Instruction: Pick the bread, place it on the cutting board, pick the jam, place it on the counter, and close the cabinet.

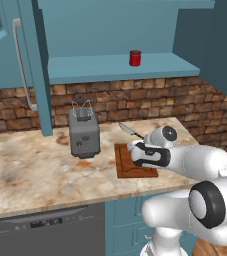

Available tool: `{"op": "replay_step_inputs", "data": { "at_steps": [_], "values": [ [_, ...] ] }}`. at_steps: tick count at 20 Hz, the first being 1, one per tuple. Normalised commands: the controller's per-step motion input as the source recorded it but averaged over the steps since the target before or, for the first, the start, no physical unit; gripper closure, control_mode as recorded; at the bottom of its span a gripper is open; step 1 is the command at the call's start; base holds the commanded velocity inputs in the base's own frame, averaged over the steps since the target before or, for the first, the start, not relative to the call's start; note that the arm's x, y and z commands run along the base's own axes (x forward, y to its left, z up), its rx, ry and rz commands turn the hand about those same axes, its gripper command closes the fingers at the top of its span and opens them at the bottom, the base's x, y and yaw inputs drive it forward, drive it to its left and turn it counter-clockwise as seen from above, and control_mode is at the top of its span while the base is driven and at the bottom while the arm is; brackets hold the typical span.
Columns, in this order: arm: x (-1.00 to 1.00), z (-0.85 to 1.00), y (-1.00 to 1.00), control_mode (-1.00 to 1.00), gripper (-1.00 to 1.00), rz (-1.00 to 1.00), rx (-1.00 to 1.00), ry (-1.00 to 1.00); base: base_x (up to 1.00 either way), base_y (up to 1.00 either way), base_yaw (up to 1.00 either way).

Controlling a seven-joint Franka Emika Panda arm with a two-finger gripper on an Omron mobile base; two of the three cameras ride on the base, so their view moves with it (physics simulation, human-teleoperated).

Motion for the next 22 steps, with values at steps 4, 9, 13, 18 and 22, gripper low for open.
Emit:
{"op": "replay_step_inputs", "data": {
  "at_steps": [4, 9, 13, 18, 22],
  "values": [
    [-0.24, 0.05, 0.0, -1.0, -1.0, 0.0, 0.0, -0.09, 0.0, 0.0, 0.0],
    [-0.23, 0.06, 0.0, -1.0, -1.0, 0.0, 0.0, -0.1, 0.0, 0.0, 0.0],
    [-0.19, 0.09, 0.0, -1.0, -1.0, 0.0, 0.0, -0.09, 0.0, 0.0, 0.0],
    [-0.22, 0.09, 0.0, -1.0, -1.0, 0.0, 0.0, -0.08, 0.0, 0.0, 0.0],
    [-0.26, 0.11, 0.0, -1.0, -1.0, 0.0, 0.0, -0.06, 0.0, 0.0, 0.0]
  ]
}}
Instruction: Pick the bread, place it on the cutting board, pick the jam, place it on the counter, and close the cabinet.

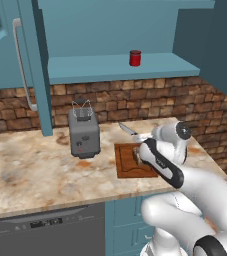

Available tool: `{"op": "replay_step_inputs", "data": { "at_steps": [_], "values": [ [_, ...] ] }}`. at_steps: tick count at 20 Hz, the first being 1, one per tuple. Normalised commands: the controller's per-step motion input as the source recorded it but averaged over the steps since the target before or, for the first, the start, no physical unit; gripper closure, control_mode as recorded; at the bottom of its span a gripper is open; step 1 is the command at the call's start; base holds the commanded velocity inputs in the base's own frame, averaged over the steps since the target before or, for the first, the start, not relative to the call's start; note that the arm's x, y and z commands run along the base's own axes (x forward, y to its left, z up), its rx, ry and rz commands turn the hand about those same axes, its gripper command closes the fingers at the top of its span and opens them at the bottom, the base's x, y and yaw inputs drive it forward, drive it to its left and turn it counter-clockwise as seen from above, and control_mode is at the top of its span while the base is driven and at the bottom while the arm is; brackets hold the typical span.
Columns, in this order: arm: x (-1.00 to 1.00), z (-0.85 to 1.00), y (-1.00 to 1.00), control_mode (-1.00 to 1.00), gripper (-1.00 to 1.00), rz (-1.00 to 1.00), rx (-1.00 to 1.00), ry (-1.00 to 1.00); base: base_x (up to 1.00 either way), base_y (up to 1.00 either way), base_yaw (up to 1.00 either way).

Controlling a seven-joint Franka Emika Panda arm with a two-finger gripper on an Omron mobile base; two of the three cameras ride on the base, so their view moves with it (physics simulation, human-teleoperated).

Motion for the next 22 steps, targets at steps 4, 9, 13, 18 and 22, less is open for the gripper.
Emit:
{"op": "replay_step_inputs", "data": {
  "at_steps": [4, 9, 13, 18, 22],
  "values": [
    [-0.21, 0.1, 0.0, -1.0, -1.0, 0.0, 0.0, -0.04, 0.0, 0.0, 0.0],
    [-0.16, 0.12, 0.0, -1.0, -1.0, 0.0, 0.0, -0.01, 0.0, 0.0, 0.0],
    [-0.15, 0.12, 0.0, -1.0, -1.0, 0.0, 0.0, 0.0, 0.0, 0.0, 0.0],
    [-0.09, 0.11, 0.0, -1.0, -1.0, 0.0, -0.01, 0.0, 0.0, 0.0, 0.0],
    [-0.11, 0.11, 0.0, -1.0, -1.0, 0.0, -0.02, 0.0, 0.0, 0.0, 0.0]
  ]
}}
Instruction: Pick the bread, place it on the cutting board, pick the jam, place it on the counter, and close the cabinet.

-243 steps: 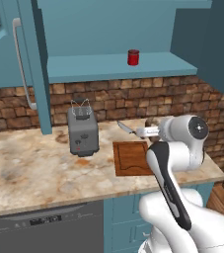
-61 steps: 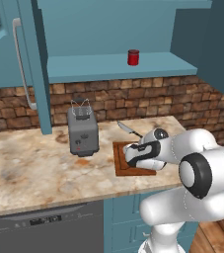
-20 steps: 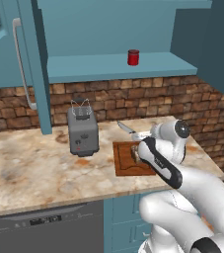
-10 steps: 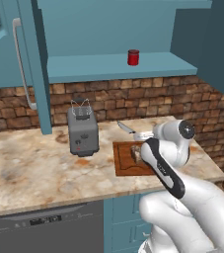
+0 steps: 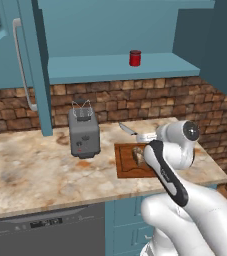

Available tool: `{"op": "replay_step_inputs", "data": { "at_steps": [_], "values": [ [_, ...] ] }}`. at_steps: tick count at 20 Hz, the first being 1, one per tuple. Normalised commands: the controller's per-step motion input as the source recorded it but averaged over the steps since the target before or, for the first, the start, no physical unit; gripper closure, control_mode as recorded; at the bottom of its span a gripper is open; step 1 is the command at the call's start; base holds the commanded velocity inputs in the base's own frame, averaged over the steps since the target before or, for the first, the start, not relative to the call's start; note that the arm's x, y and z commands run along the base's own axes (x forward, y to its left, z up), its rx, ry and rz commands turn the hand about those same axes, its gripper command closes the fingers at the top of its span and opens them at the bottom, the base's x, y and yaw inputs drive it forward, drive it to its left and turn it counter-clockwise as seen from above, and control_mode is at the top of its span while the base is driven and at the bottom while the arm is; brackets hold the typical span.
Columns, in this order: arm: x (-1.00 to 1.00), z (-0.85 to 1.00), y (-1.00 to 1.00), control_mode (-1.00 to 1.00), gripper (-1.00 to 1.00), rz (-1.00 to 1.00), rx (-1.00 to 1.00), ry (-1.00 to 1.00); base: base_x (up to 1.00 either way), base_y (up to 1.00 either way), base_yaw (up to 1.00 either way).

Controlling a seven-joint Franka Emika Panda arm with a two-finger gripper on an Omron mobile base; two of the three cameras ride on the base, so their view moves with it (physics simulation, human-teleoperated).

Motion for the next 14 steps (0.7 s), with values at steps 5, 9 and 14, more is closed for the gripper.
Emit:
{"op": "replay_step_inputs", "data": {
  "at_steps": [5, 9, 14],
  "values": [
    [-0.2, 0.1, 0.0, -1.0, -1.0, 0.0, -0.02, 0.0, 0.0, 0.0, 0.0],
    [-0.31, 0.09, 0.0, -1.0, -1.0, 0.0, -0.01, 0.0, 0.0, 0.0, 0.0],
    [-0.32, 0.15, 0.0, -1.0, -1.0, 0.0, -0.01, 0.0, 0.0, 0.0, 0.0]
  ]
}}
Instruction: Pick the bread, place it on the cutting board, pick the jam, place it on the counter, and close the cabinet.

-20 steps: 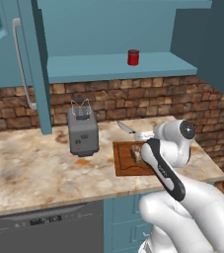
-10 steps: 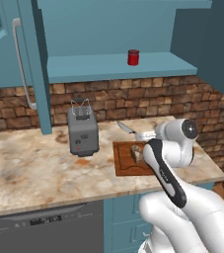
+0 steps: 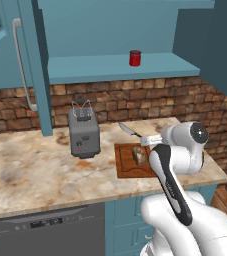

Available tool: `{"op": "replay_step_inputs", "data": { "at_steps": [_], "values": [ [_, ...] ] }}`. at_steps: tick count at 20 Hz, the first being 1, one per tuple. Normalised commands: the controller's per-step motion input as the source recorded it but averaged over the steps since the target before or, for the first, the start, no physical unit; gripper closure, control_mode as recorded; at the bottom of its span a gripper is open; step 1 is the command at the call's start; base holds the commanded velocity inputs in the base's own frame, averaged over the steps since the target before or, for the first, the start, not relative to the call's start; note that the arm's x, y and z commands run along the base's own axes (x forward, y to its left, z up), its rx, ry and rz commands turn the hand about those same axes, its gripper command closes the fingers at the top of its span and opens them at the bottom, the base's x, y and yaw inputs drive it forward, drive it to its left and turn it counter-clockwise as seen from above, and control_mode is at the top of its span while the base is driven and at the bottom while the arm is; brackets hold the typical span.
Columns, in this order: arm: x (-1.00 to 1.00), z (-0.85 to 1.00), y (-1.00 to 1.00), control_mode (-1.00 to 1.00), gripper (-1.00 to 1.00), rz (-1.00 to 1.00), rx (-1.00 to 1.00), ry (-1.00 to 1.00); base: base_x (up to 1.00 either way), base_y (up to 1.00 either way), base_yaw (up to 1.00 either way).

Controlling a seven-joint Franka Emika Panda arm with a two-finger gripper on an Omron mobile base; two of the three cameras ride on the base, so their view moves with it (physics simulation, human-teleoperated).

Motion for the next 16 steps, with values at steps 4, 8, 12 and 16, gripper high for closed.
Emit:
{"op": "replay_step_inputs", "data": {
  "at_steps": [4, 8, 12, 16],
  "values": [
    [-0.28, 0.18, 0.0, -1.0, -1.0, -0.02, 0.0, 0.0, 0.0, 0.0, 0.0],
    [-0.26, 0.18, 0.0, -1.0, -1.0, -0.06, 0.0, 0.0, 0.0, 0.0, 0.0],
    [-0.22, 0.2, 0.0, -1.0, -1.0, -0.08, 0.0, 0.0, 0.0, 0.0, 0.0],
    [-0.19, 0.15, 0.0, -1.0, -1.0, -0.05, 0.0, 0.0, 0.0, 0.0, 0.0]
  ]
}}
